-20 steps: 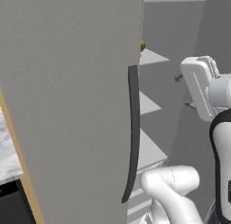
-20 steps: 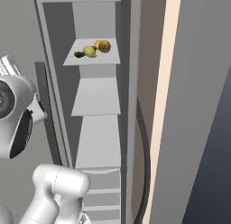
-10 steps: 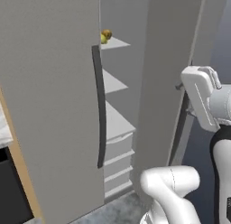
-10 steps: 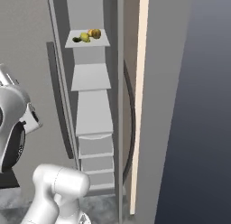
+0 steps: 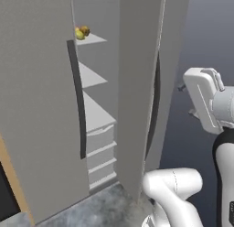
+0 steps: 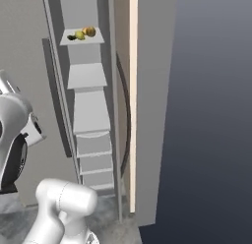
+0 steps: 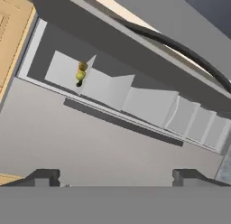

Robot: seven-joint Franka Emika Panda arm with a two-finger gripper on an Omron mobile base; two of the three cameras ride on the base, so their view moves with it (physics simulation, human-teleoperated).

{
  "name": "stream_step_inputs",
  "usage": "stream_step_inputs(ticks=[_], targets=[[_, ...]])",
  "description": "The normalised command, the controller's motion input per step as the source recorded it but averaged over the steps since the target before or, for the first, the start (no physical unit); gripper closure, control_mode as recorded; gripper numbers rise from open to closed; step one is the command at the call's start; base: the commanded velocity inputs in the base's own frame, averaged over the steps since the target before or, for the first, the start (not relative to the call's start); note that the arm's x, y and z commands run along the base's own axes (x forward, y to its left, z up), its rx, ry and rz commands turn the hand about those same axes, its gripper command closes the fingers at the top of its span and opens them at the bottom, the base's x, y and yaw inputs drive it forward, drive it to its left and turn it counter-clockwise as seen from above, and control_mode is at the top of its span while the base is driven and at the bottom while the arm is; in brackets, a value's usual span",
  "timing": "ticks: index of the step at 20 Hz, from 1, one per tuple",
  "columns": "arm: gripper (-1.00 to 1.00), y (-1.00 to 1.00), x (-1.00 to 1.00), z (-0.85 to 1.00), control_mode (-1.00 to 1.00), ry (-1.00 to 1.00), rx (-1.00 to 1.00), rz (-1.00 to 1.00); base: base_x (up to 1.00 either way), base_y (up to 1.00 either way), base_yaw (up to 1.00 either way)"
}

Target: Take the mango and lemon from the second highest rack and move them to the highest rack where the squashs are located, to maximize freezer space. Close the freezer door after rearranging.

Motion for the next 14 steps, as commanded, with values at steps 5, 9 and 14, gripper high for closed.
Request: stream_step_inputs(ticks=[5,9,14], targets=[[-1.0,0.0,0.0,0.0,1.0,0.0,0.0,0.0,-0.11,-0.48,0.0],[-1.0,0.0,0.0,0.0,1.0,0.0,0.0,0.0,0.0,-0.59,0.0],[-1.0,0.0,0.0,0.0,1.0,0.0,0.0,0.0,0.08,-0.66,0.0]])
